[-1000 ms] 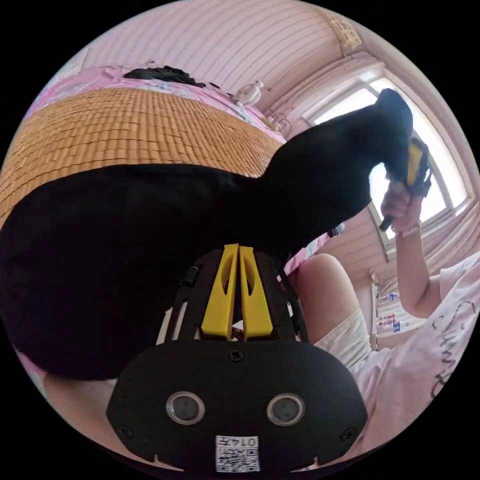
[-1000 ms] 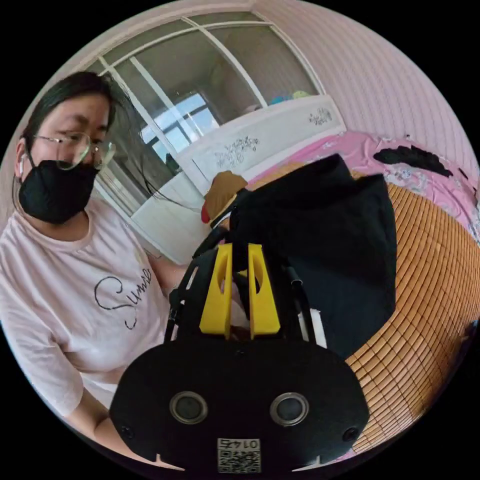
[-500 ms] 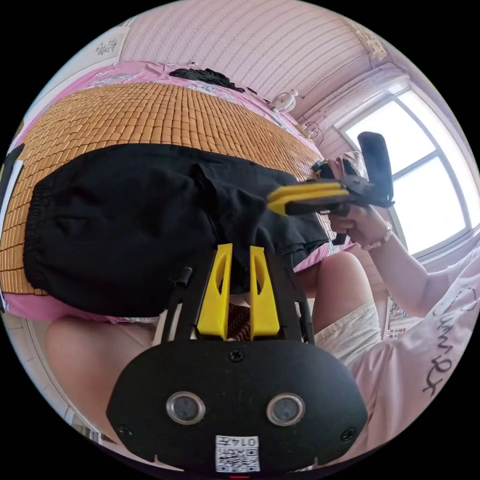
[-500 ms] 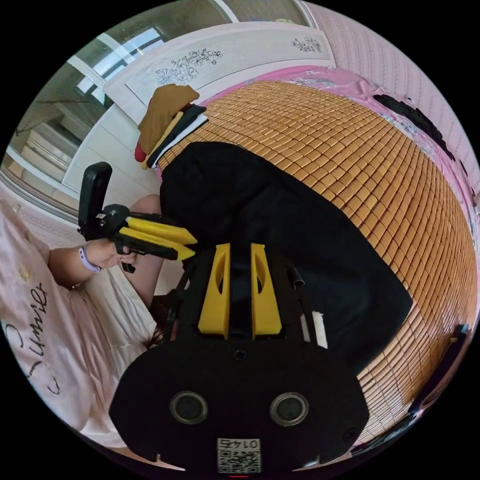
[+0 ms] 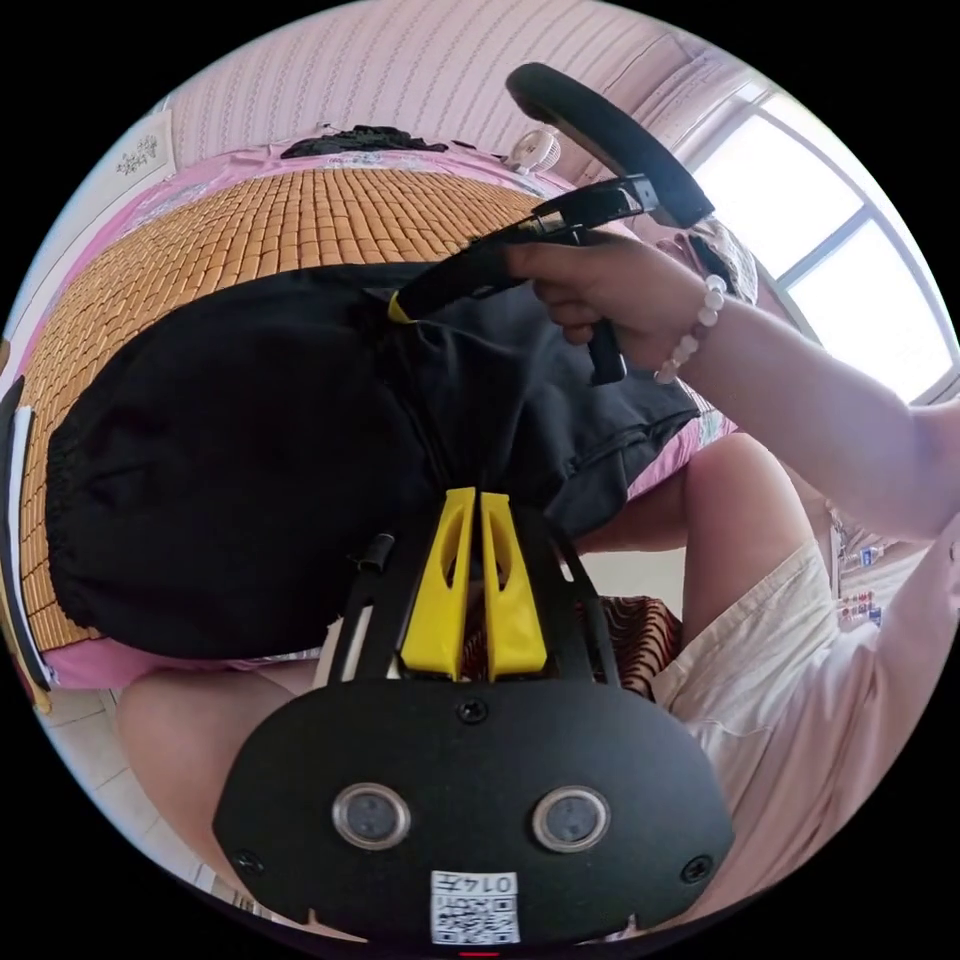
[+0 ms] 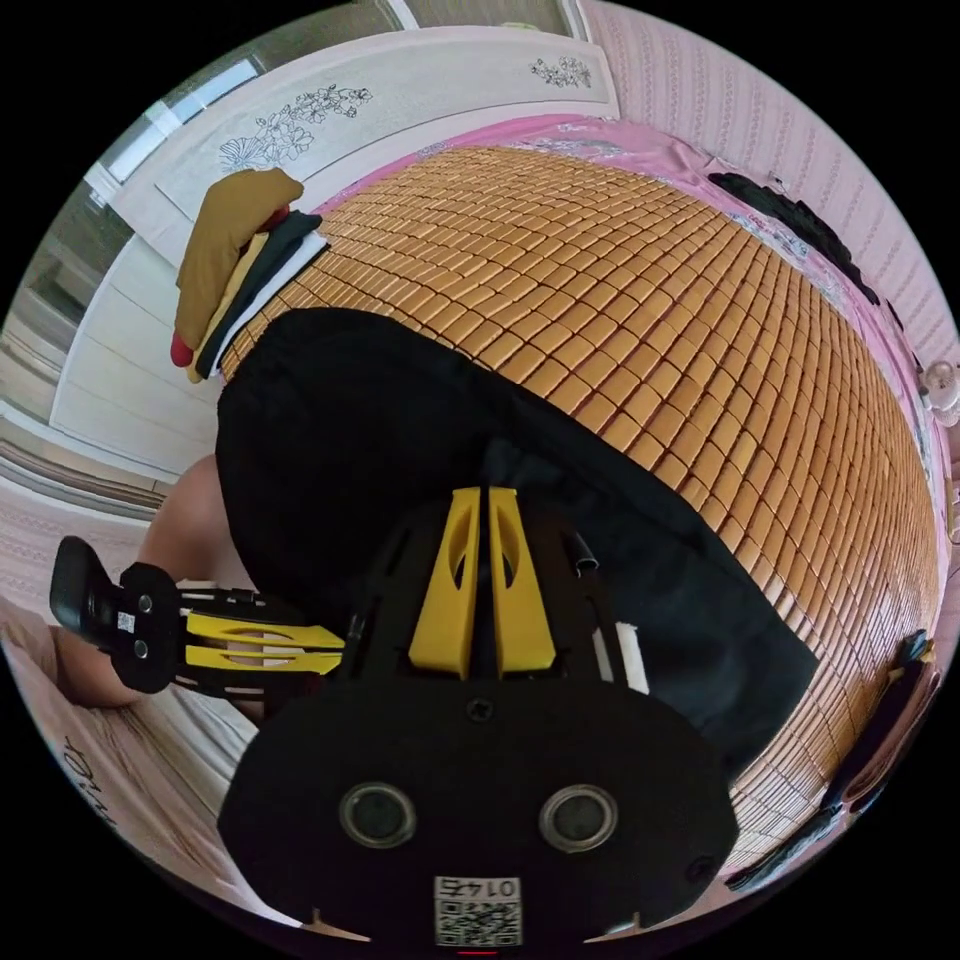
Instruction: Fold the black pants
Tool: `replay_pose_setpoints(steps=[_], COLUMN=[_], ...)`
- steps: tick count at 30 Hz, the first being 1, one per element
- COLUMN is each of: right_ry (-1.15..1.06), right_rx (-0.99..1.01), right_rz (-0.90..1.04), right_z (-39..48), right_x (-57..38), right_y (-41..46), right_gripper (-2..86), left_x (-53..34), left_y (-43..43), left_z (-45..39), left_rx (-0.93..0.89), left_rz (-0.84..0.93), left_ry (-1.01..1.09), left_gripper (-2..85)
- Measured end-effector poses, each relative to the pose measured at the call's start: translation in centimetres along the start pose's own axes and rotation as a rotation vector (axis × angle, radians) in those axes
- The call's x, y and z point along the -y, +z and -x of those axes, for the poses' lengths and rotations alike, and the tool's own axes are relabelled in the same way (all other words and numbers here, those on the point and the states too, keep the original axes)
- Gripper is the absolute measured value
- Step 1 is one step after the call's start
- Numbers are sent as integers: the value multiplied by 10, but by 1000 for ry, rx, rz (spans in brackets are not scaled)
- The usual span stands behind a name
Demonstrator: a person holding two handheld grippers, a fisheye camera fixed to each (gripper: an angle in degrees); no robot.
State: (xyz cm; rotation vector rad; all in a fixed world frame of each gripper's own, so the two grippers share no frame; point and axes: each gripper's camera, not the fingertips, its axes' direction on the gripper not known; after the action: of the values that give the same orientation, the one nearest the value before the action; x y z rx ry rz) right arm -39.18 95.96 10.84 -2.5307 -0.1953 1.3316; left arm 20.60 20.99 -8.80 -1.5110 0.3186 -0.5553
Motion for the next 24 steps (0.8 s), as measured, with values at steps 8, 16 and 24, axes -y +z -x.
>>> replay_pose_setpoints(steps=[8,16,24], right_ry=[-32,-52,-26], right_rx=[95,-75,13], right_rz=[-100,-13,-58], right_z=[10,34,13], right_x=[-2,-1,-14], right_y=[-26,44,33], right_gripper=[18,80,15], left_x=[-12,-22,-29], left_y=[-51,-23,-52], left_z=[-11,3,-2], left_rx=[-48,-12,43], left_rz=[-89,41,-59], left_ry=[28,-28,-25], left_gripper=[-10,-7,71])
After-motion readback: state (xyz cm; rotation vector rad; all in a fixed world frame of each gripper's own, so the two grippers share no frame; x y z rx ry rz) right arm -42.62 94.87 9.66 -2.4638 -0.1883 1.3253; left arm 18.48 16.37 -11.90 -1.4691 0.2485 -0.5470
